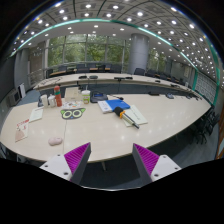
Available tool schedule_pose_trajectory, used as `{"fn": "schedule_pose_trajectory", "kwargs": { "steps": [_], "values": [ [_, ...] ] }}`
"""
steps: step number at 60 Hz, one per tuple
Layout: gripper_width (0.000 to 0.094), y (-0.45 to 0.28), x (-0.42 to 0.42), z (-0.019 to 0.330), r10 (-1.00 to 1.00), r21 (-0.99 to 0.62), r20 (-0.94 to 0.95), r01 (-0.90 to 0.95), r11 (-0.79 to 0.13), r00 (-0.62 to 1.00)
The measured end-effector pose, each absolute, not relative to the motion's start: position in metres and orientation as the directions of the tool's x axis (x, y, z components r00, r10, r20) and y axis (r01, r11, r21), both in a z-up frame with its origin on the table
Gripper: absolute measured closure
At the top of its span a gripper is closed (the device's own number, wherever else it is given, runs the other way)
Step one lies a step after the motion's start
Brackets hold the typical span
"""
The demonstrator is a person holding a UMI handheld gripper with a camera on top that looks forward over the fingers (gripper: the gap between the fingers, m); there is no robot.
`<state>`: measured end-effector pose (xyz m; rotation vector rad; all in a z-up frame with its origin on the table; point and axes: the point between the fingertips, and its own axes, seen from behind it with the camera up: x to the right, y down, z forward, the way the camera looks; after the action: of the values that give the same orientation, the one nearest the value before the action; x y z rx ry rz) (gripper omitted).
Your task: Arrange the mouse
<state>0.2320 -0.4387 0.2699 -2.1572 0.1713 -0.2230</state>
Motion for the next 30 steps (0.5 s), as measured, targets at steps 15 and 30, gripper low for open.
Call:
{"fn": "schedule_pose_trajectory", "kwargs": {
  "steps": [15,30],
  "values": [
    [0.0086,-0.433,0.224,0.263,-0.221,-0.822,0.088,-0.054,-0.567,0.971],
    [0.009,-0.43,0.193,0.238,-0.205,-0.809,0.072,-0.064,-0.585,0.976]
  ]
}}
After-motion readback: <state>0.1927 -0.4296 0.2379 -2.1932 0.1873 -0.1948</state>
